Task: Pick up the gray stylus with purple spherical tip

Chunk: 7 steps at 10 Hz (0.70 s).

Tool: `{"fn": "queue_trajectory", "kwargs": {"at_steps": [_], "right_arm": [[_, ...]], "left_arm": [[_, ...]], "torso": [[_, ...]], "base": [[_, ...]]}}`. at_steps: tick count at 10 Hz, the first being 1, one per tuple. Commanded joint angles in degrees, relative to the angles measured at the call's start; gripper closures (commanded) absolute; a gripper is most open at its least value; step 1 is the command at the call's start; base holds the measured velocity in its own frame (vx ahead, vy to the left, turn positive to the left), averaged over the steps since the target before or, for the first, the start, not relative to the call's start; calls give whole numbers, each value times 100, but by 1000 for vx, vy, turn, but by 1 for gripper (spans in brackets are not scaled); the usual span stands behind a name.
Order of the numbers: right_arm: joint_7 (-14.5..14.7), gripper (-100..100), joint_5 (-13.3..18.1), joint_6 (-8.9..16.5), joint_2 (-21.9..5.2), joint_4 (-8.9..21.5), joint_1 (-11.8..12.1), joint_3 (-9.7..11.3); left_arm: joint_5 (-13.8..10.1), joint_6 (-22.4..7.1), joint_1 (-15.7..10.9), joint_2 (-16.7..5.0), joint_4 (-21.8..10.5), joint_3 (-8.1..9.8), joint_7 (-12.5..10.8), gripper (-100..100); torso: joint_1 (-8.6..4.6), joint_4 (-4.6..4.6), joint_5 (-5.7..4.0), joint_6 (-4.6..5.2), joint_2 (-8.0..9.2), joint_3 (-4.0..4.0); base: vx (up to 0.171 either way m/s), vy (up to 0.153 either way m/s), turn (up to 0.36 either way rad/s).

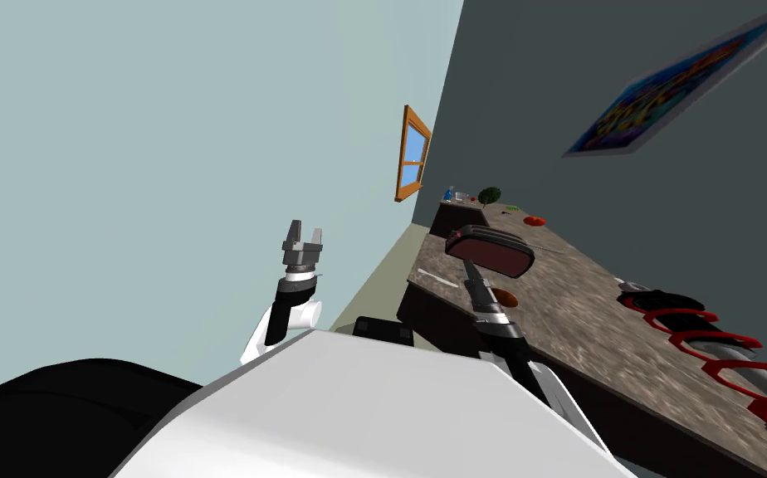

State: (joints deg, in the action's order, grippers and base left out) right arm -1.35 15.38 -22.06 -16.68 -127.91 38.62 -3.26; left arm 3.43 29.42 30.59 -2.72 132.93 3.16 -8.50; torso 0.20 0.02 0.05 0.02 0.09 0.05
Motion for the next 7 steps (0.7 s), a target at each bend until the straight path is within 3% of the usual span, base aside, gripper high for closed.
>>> {"fn": "queue_trajectory", "kwargs": {"at_steps": [1,4,7], "right_arm": [[-38,-100,172,7,-286,282,132,-167],[-41,-100,357,50,-617,469,285,-268],[-49,-100,751,138,-1095,860,604,-489]], "left_arm": [[0,0,0,0,0,0,0,0],[0,0,-1,0,0,0,0,0],[0,0,0,0,0,0,0,0]], "torso": [[0,0,0,0,0,0],[-8,-1,-2,-3,-2,-2],[-11,-1,-3,0,-4,-2]], "base": [[-7,64,137],[-10,38,107],[-7,36,140]]}}
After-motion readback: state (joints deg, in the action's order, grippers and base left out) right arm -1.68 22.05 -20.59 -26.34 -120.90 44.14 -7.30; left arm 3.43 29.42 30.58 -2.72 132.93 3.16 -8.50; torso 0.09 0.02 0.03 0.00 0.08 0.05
